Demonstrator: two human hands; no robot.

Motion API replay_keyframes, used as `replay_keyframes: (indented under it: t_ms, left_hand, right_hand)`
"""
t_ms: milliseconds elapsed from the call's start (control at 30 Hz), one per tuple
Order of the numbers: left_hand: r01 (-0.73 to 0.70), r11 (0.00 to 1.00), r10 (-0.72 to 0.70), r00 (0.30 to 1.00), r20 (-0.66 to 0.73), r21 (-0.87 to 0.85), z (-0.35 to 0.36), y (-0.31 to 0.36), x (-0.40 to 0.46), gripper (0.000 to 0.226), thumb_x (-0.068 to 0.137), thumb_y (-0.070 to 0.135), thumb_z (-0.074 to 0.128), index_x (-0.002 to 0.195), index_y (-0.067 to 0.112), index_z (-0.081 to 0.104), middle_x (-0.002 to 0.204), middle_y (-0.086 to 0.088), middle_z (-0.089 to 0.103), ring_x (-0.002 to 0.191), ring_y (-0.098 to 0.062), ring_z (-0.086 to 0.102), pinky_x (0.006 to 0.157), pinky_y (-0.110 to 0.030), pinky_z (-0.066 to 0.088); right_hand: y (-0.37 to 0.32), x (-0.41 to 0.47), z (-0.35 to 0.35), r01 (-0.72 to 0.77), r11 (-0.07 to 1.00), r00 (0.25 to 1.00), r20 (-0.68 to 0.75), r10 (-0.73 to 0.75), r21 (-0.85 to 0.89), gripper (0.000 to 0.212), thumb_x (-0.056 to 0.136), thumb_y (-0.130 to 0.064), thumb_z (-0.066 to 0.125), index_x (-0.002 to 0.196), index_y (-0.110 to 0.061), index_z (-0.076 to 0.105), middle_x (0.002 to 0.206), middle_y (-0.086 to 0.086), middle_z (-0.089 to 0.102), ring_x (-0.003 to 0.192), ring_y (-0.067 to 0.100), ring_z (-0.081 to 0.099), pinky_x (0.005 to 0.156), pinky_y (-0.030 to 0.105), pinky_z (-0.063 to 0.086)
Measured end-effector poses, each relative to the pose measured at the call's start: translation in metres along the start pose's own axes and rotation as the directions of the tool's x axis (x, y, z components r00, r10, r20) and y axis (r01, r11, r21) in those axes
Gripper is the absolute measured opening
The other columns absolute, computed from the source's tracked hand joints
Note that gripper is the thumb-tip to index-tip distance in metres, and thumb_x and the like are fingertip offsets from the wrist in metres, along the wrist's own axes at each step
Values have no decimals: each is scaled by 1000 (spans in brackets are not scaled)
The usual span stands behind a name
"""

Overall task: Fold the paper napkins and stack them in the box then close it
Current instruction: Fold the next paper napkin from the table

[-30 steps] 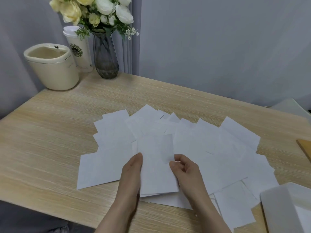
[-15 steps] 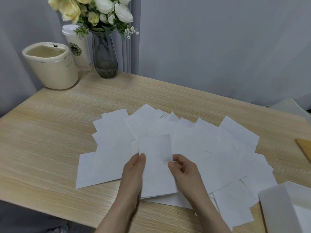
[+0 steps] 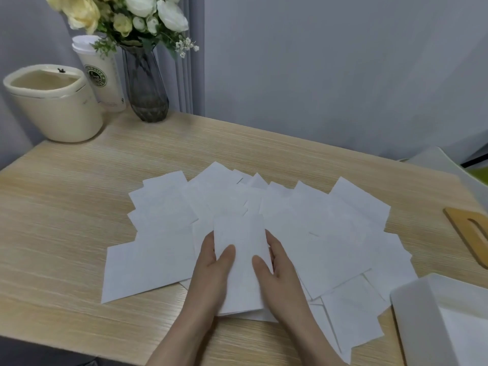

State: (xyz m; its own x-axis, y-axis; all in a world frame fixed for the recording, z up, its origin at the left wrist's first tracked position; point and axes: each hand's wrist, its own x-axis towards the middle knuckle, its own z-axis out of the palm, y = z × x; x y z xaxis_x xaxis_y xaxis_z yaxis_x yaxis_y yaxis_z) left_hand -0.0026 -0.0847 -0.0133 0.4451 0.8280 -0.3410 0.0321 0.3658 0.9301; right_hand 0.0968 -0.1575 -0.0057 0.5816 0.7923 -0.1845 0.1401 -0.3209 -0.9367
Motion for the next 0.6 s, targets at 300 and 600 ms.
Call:
replay_keyframes:
  t_ms: [300, 600]
  left_hand:
    - [-28, 992, 16, 995, 100, 123, 11, -2, -3, 39, 96, 8, 52, 117, 41, 52, 112, 19, 66, 94, 4, 65, 74, -18, 52]
    - [0, 998, -3, 999, 52, 59, 4, -4, 0, 37, 93, 6, 56, 120, 30, 60, 111, 7, 72, 101, -15, 69, 88, -40, 54]
  right_hand:
    - [0, -3, -10, 39, 996, 994, -101, -31, 75, 47, 95, -8, 51, 131, -38, 45, 120, -20, 60, 107, -6, 58, 80, 8, 47]
    - [24, -6, -79, -128, 922, 874, -482, -69, -365, 44, 90, -23, 60, 133, -25, 51, 124, -5, 54, 121, 15, 40, 103, 35, 35]
